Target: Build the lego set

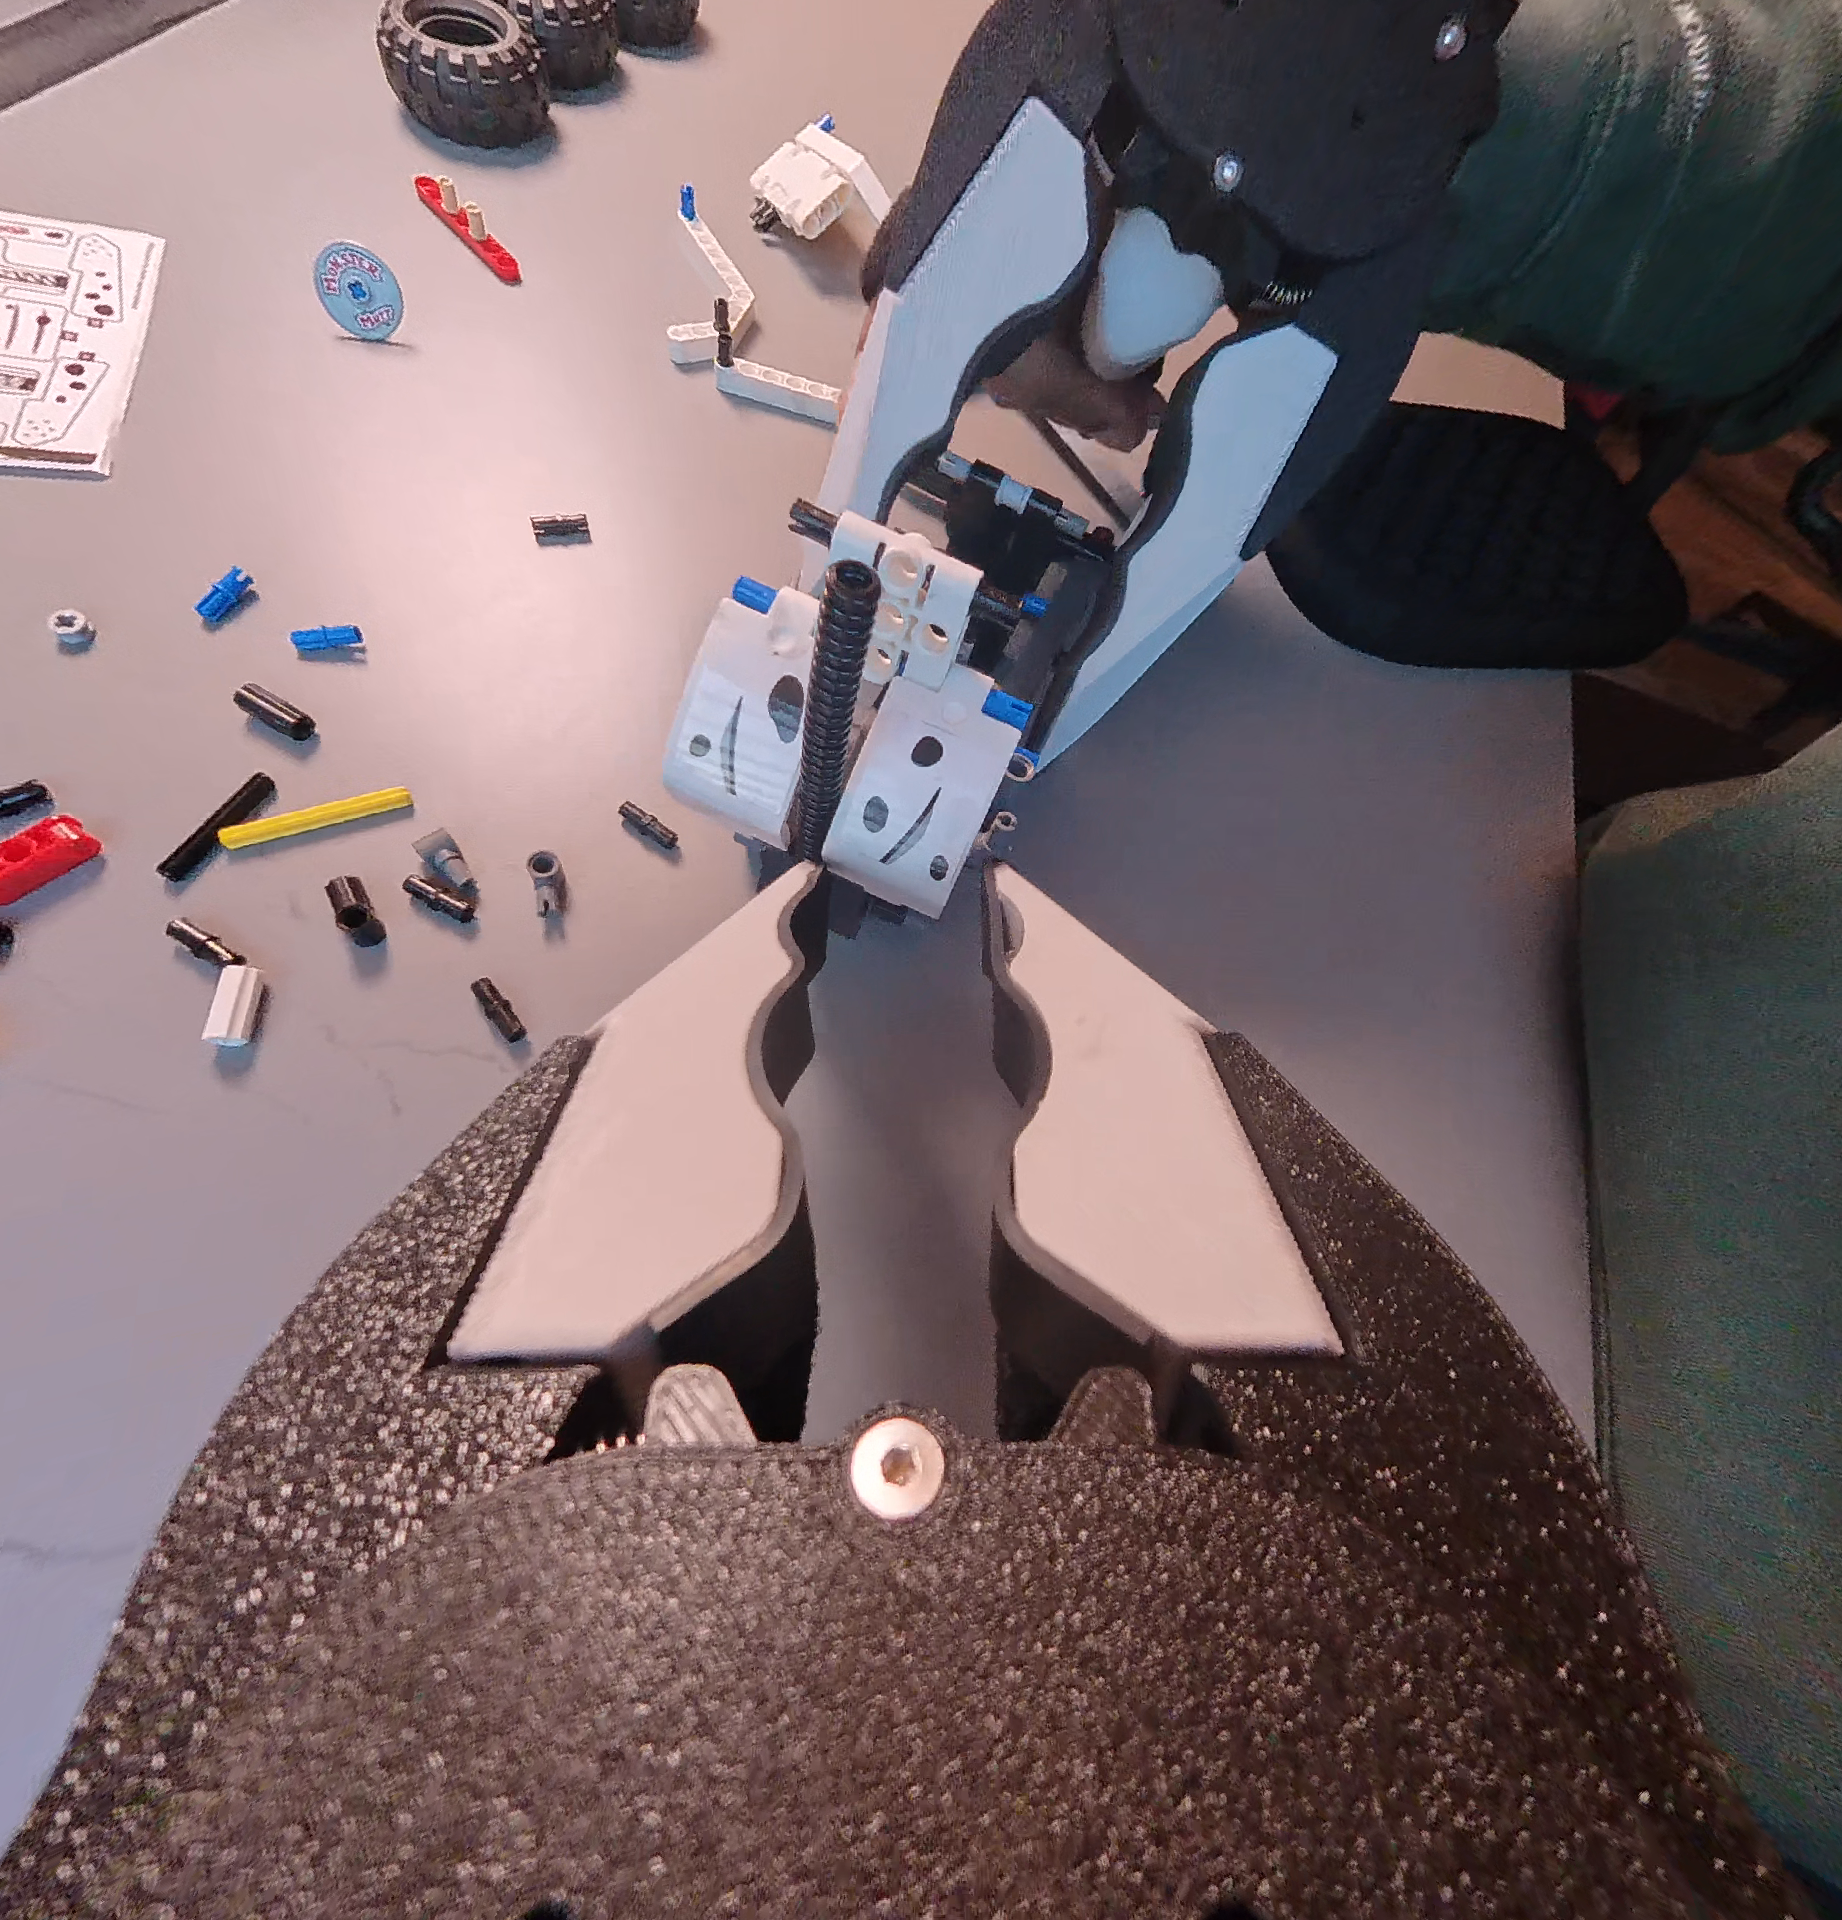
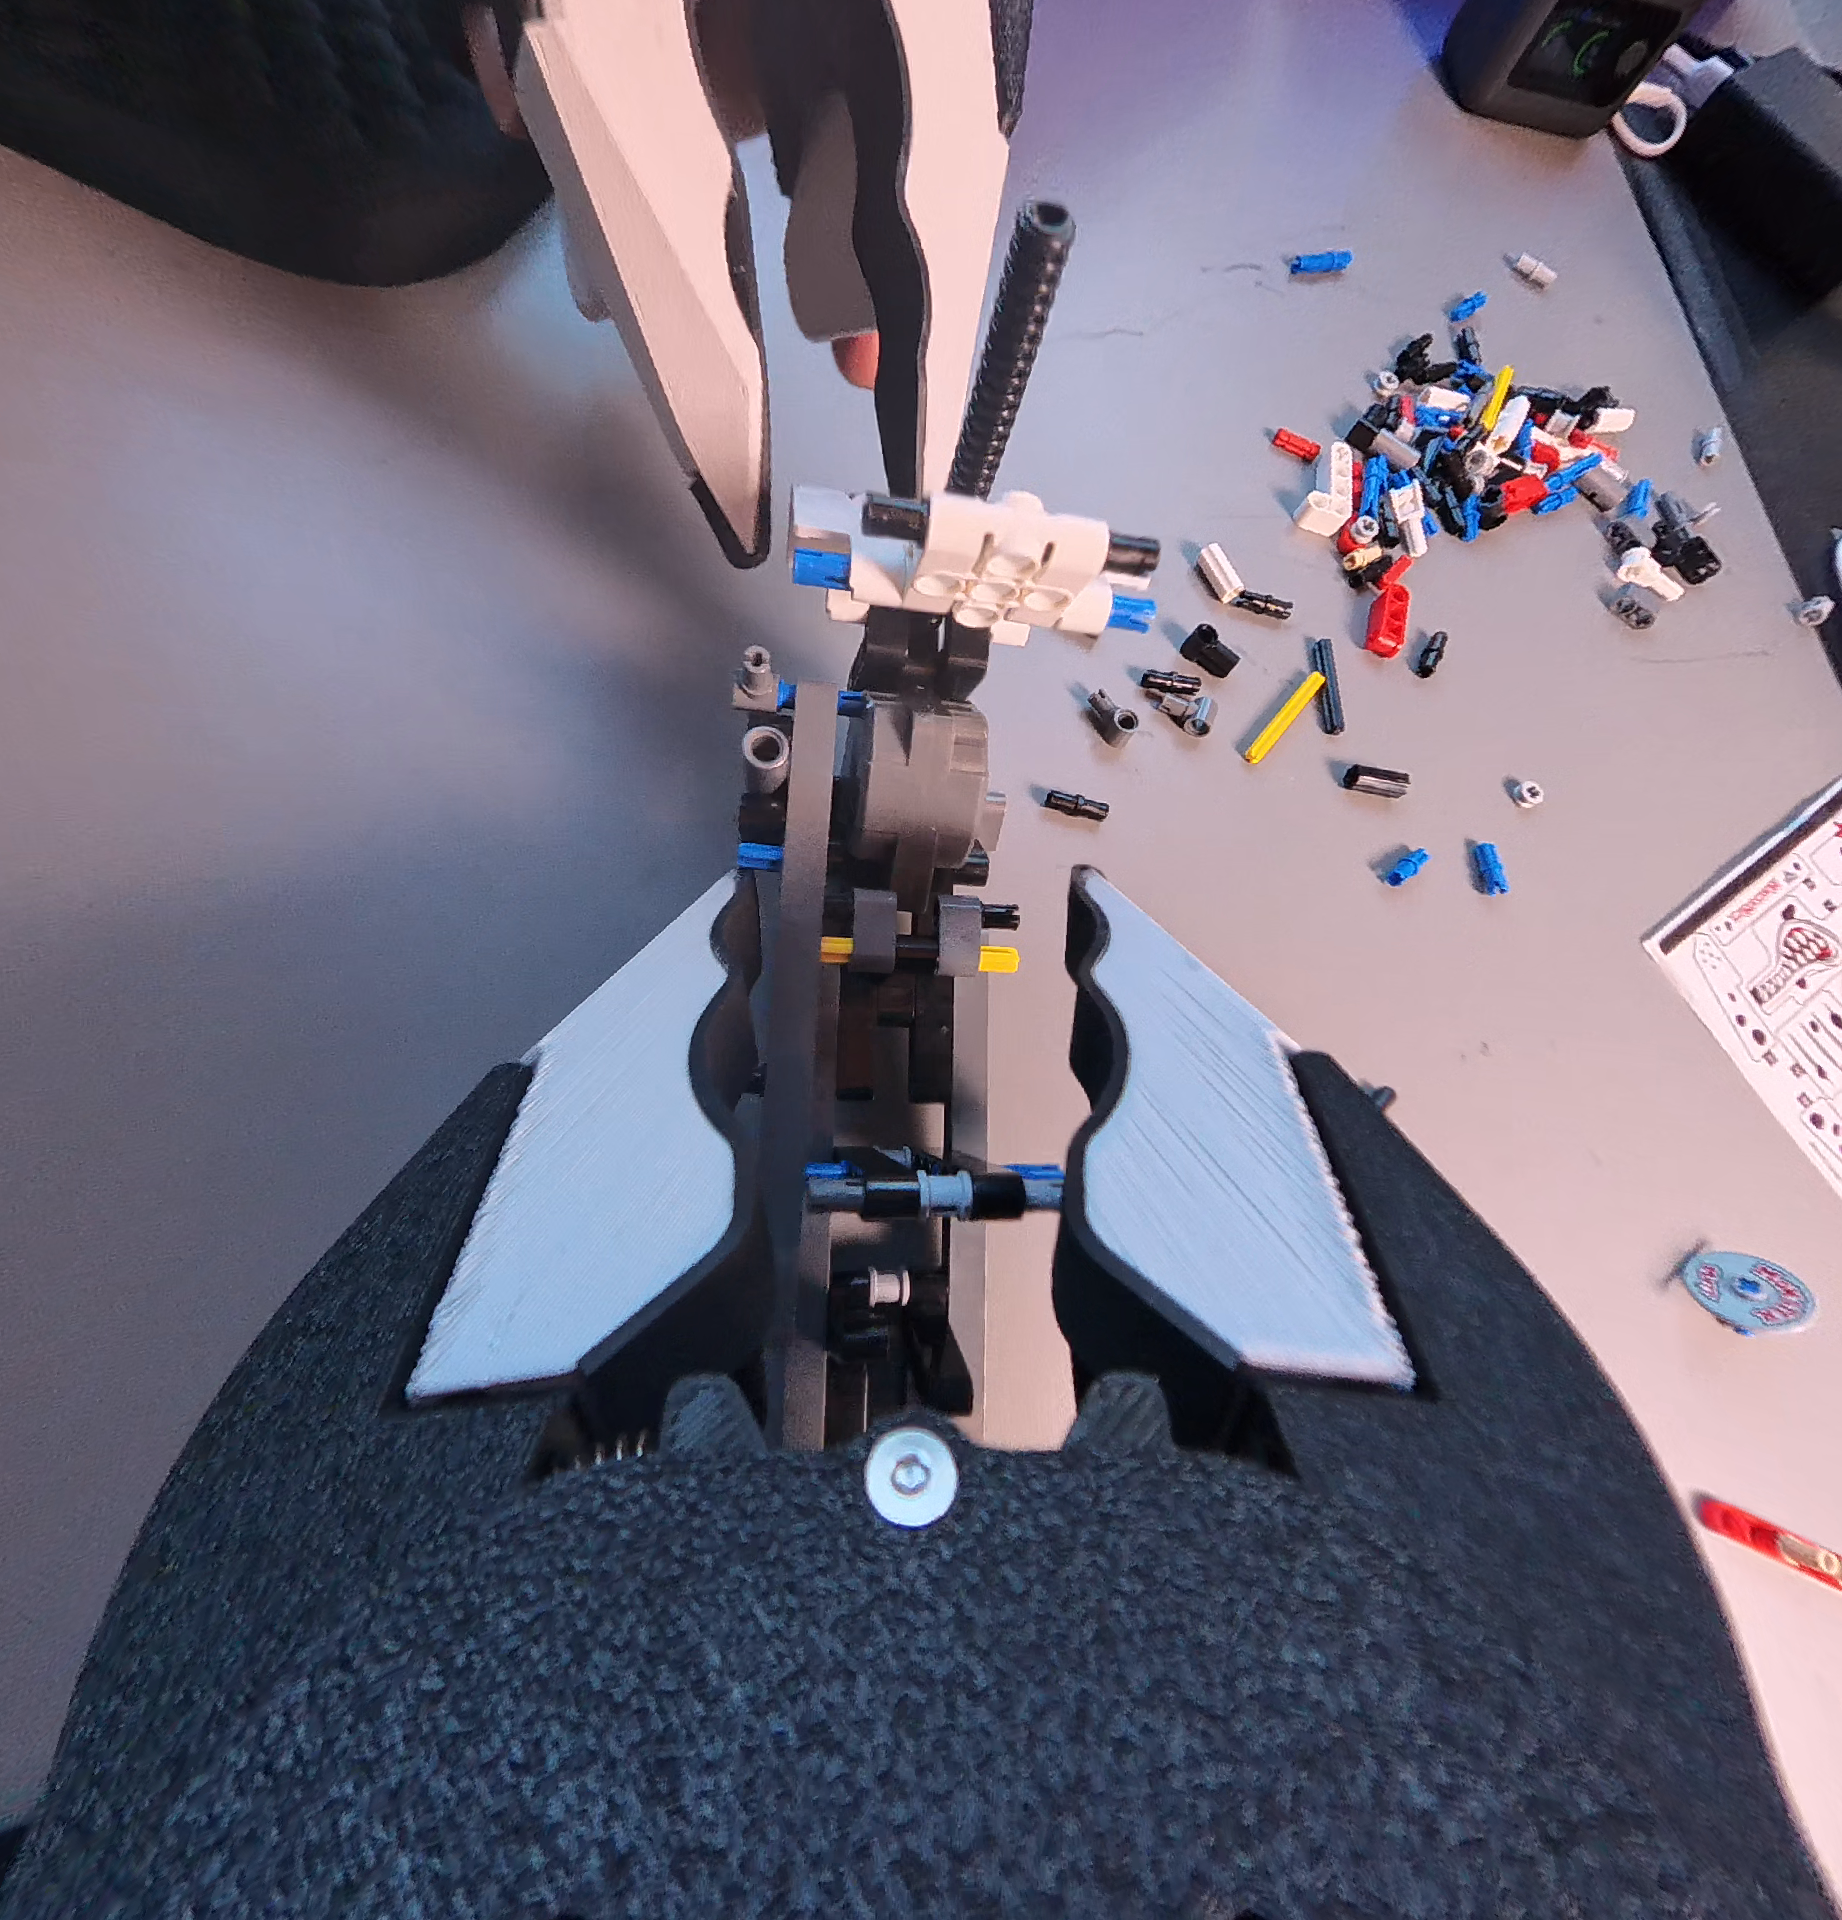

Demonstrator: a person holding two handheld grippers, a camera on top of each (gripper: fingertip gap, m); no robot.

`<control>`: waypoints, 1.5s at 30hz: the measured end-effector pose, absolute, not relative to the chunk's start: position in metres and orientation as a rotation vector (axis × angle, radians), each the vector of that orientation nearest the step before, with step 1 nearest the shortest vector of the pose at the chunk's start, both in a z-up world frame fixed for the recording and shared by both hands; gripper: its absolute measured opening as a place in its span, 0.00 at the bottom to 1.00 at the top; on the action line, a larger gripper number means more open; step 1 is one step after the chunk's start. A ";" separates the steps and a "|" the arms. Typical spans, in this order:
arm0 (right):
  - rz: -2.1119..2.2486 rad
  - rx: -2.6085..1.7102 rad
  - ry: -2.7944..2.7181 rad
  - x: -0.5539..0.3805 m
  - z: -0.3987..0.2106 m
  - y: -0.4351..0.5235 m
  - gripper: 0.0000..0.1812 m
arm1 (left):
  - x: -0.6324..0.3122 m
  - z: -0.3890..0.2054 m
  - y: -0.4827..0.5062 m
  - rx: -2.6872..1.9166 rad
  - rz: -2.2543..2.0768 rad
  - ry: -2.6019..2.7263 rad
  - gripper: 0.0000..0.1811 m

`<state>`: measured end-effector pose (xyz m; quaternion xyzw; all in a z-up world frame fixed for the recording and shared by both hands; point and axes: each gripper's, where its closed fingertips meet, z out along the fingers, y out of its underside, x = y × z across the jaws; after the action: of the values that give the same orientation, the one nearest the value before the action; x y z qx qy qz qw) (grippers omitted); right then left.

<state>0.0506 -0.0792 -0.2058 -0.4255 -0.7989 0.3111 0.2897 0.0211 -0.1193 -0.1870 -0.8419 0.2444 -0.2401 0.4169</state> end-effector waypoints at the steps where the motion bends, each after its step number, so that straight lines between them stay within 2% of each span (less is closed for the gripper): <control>1: 0.822 -1.131 -2.137 0.053 -0.203 -0.079 0.33 | 0.022 -0.187 -0.118 -2.112 -0.594 0.615 0.16; 5: 0.724 -1.020 -2.135 0.065 -0.189 -0.089 0.26 | 0.022 -0.186 -0.116 -2.117 -0.588 0.589 0.14; 10: 0.329 -0.793 -2.023 0.079 -0.184 -0.086 0.20 | 0.022 -0.182 -0.116 -2.119 -0.559 0.585 0.15; 19: 0.170 -0.872 -1.931 0.082 -0.201 -0.092 0.17 | 0.012 -0.186 -0.114 -2.039 -0.630 0.780 0.37; 21: 0.212 -0.884 -1.945 0.080 -0.193 -0.091 0.20 | 0.019 -0.189 -0.114 -1.998 -0.658 0.877 0.44; 24: 0.376 -1.060 -2.059 0.079 -0.185 -0.083 0.33 | 0.026 -0.197 -0.109 -2.008 -0.720 0.947 0.52; 26: 0.509 -1.178 -2.125 0.074 -0.187 -0.077 0.36 | 0.031 -0.200 -0.107 -1.982 -0.722 1.000 0.50; 29: 0.609 -1.330 -2.217 0.067 -0.208 -0.066 0.39 | 0.028 -0.198 -0.108 -1.968 -0.726 1.018 0.37; 31: 0.680 -1.348 -2.282 0.066 -0.215 -0.072 0.35 | 0.016 -0.197 -0.107 -1.989 -0.659 0.982 0.36; 33: 0.693 -1.334 -2.328 0.067 -0.219 -0.077 0.29 | 0.011 -0.198 -0.111 -2.014 -0.627 0.961 0.29; 35: 0.686 -1.307 -2.333 0.066 -0.220 -0.077 0.27 | 0.019 -0.195 -0.118 -1.987 -0.669 0.948 0.21; 37: 0.686 -1.303 -2.336 0.065 -0.220 -0.077 0.27 | 0.025 -0.195 -0.120 -1.974 -0.690 0.950 0.17; 45: 0.764 -1.269 -2.306 0.065 -0.218 -0.078 0.25 | 0.025 -0.194 -0.116 -1.978 -0.701 0.924 0.16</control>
<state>0.0645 -0.0777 -0.2181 -0.4539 -0.8245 0.2731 0.1992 0.0250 -0.1164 -0.1937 -0.7861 0.3674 -0.2784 0.4117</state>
